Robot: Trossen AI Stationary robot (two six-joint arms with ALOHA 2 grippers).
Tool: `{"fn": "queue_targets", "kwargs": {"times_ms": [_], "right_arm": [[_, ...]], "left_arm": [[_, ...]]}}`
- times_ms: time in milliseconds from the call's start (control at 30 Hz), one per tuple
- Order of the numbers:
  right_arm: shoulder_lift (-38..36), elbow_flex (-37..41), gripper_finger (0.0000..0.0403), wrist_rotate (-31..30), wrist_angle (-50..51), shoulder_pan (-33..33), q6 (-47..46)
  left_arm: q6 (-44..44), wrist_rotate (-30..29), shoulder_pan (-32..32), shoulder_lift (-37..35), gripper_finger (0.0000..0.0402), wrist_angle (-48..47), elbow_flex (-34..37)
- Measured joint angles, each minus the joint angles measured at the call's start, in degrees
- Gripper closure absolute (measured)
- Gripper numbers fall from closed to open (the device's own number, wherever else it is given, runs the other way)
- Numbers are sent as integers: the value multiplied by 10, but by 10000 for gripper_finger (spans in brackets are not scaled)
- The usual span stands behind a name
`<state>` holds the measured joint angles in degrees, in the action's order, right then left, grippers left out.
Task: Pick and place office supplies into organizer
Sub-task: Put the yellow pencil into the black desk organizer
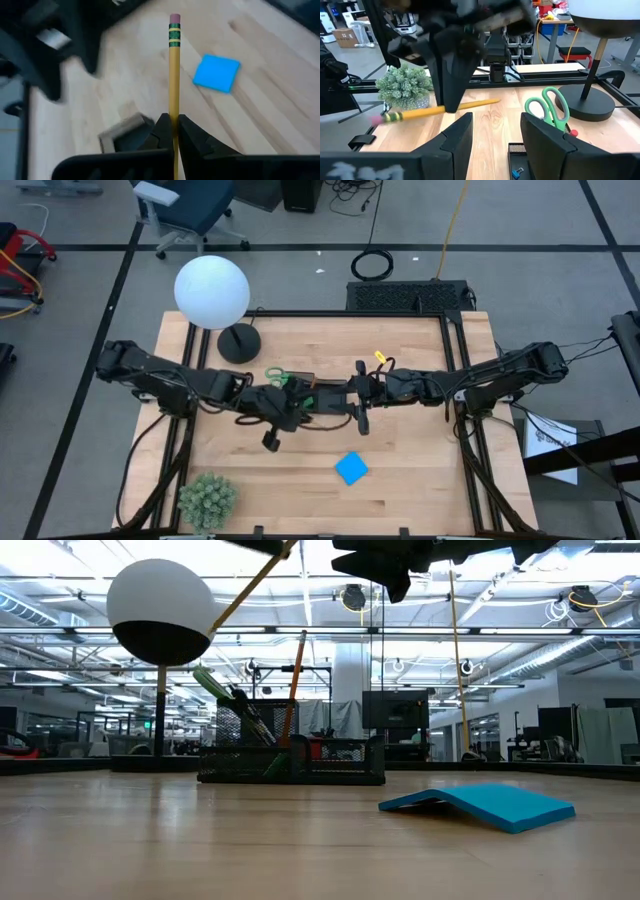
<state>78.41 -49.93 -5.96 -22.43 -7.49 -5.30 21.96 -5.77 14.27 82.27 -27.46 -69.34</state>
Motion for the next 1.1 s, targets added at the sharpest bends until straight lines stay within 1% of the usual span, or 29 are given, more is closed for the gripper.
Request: {"fn": "queue_targets", "kwargs": {"times_ms": [367, 467, 633, 700, 767, 833, 967, 1033, 1100], "right_arm": [[0, 0, 248, 2, 6, -1, -2], [0, 0, 248, 2, 11, -1, -2], [0, 0, 248, 2, 19, -1, -15], [0, 0, 248, 2, 19, -2, -15], [0, 0, 248, 2, 22, -2, -15], [0, 0, 248, 2, 22, -2, -15], [0, 0, 248, 2, 18, -2, -15], [0, 0, 248, 2, 16, -1, -15], [0, 0, 248, 1, 12, -1, -15]], "left_arm": [[-2, 2, -24, -9, 401, 85, 2], [-6, 2, -25, -12, 401, 153, 27], [-26, 8, -36, -26, 401, 233, 98], [-38, 6, -42, -46, 401, 267, 136], [-51, 5, -49, -64, 401, 339, 169], [-62, 5, -56, -98, 401, 369, 213], [-75, -5, -68, -156, 401, 508, 294], [-78, -6, -74, -176, 401, 602, 331], [-85, -9, -83, -193, 401, 665, 372]]}}
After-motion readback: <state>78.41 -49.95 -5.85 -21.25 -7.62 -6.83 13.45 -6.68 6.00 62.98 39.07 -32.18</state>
